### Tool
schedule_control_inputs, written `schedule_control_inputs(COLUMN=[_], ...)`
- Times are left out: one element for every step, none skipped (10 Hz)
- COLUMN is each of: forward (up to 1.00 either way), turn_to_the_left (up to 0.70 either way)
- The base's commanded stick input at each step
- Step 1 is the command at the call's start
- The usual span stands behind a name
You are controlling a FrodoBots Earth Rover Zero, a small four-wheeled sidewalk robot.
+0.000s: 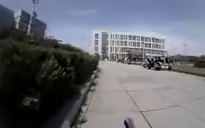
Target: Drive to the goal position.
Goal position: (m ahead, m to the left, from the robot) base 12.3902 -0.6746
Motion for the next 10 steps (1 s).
schedule_control_inputs(forward=[0.70, 0.70, 0.70, 0.70, 0.70, 0.70, 0.70, 0.70, 0.70, 0.70], turn_to_the_left=[0.00, 0.00, 0.00, 0.00, 0.00, 0.00, -0.03, -0.09, -0.35, -0.35])
